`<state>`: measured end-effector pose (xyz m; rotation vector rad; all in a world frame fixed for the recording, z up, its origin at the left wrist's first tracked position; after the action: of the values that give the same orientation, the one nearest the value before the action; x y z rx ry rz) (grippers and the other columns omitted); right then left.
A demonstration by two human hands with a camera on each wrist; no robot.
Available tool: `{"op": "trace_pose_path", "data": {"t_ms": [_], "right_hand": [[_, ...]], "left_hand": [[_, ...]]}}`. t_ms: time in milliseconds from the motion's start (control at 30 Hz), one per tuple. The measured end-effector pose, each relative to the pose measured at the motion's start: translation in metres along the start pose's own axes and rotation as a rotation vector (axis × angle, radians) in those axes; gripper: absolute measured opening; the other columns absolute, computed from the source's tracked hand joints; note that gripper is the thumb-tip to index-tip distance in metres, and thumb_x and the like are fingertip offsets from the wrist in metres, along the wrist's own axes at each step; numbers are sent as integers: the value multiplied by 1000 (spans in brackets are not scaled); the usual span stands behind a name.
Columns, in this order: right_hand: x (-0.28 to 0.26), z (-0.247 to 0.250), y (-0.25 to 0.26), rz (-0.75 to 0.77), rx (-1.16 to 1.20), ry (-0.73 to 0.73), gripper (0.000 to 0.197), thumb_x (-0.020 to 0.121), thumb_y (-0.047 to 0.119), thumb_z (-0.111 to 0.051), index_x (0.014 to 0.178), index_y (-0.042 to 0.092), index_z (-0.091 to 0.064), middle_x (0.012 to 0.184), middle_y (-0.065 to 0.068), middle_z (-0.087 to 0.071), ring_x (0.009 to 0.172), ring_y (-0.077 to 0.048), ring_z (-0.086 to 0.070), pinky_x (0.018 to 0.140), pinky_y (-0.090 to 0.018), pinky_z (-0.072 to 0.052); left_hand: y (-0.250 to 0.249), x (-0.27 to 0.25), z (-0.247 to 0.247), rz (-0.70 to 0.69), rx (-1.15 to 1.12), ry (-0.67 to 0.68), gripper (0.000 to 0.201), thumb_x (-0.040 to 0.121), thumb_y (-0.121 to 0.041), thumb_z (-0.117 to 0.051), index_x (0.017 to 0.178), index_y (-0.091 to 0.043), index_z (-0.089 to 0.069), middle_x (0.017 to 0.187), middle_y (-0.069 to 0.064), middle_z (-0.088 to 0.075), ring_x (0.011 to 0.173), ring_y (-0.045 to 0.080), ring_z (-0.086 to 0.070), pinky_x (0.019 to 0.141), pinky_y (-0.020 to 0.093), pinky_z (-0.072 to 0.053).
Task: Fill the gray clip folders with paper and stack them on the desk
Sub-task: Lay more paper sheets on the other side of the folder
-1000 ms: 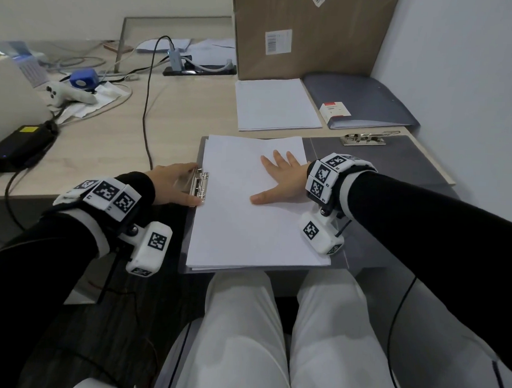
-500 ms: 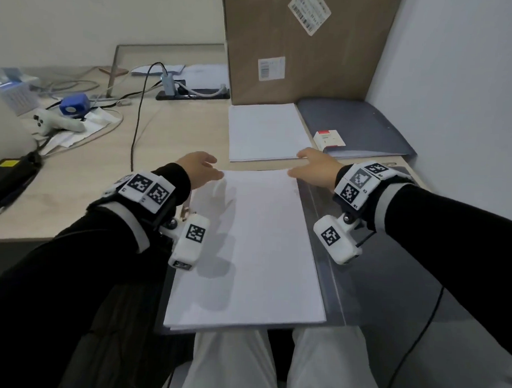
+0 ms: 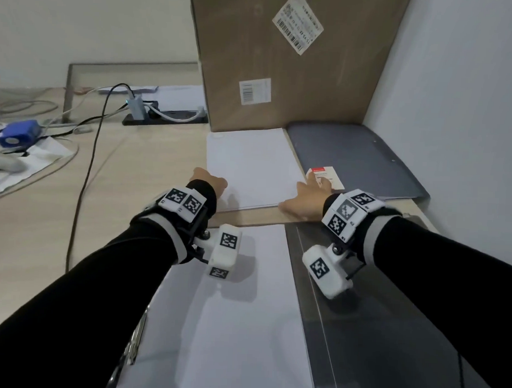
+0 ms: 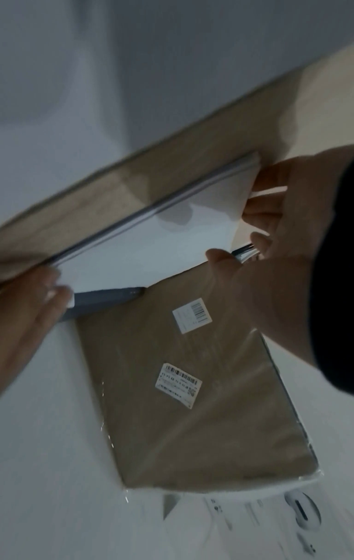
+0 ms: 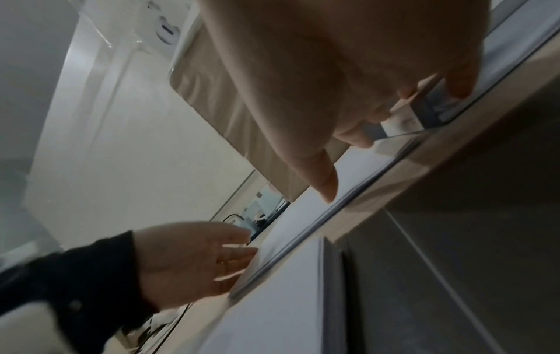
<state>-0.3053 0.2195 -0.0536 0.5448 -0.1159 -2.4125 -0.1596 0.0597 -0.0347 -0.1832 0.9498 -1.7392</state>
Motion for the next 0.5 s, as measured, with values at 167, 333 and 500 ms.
{"op": "trace_pose_path", "data": {"t_ms": [167,333,500], "right_hand": [[5,-8,-3,47,-78,15,79,88,55,-45,148,11,-19,160,-6,17,145,-36,14,117,-51,-10],[7,-9,-5,62,-80,13,79,88,56,-45,149,14,-18,159,-3,20,146,-33,17,116,-52,-10],[3,-7,-7,72,-21,4,72,89,53,-42,149,19,-20,160,-2,17,147,-32,16,117,-51,-9]], "left_hand": [[-3,23,-2,81,-115,66,46,93,-20,-54,129,8,-49,124,20,-58,102,27,-54,85,34,-42],[-15,21,-9,29,-46,123,45,97,-18,-47,138,2,-42,135,18,-51,111,34,-56,80,33,-44],[-23,13,3,-106,19,-33,43,96,-5,-39,138,4,-40,141,21,-48,129,33,-47,101,34,-41]]}}
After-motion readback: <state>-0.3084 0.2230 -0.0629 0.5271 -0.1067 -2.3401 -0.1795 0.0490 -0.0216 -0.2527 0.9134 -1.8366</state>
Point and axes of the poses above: each hand's wrist, its own x-axis towards the middle knuckle, its own z-axis out of the back of the hand, y = z × x, the point moved 7 cm from there along x, towards the middle knuckle
